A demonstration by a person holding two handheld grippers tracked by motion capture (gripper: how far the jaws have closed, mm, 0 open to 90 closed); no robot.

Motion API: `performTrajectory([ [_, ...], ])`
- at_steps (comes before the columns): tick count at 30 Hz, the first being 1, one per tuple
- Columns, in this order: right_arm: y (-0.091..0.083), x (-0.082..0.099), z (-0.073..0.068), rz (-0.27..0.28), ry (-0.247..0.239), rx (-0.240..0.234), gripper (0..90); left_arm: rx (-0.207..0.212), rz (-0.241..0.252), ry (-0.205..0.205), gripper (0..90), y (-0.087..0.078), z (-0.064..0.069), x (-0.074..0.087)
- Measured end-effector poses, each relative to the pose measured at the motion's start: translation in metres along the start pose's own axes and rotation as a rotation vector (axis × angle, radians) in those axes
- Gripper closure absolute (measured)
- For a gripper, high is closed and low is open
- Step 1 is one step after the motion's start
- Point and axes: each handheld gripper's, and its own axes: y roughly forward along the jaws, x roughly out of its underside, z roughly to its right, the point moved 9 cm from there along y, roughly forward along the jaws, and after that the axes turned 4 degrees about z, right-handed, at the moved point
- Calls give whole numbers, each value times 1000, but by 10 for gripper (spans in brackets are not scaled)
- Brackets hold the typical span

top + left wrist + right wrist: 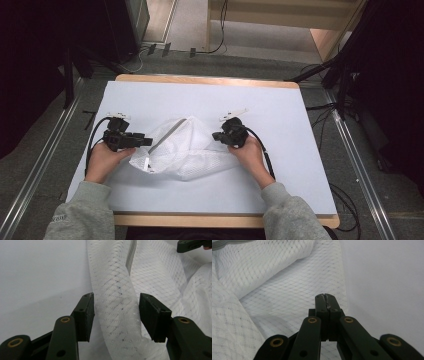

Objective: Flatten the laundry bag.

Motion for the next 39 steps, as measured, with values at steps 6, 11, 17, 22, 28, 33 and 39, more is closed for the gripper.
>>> performTrajectory([
  [6,-8,5,4,9,25,10,900,-1,-50,9,586,12,0,2],
  [11,-13,6,5,18,29,13,900,26,-97,26,793,19,2,5],
  [17,-22,8,13,17,44,44,900,28,-36,36,895,12,7,-5],
  [22,-35,9,30,42,87,66,900,20,17,32,895,3,6,-11],
  [28,-32,11,32,47,114,40,888,19,5,30,891,3,6,-7],
  [33,-24,11,27,34,96,30,777,11,-2,33,889,2,5,-4],
  [39,-12,13,20,8,64,27,618,7,-3,27,886,-2,3,0],
])
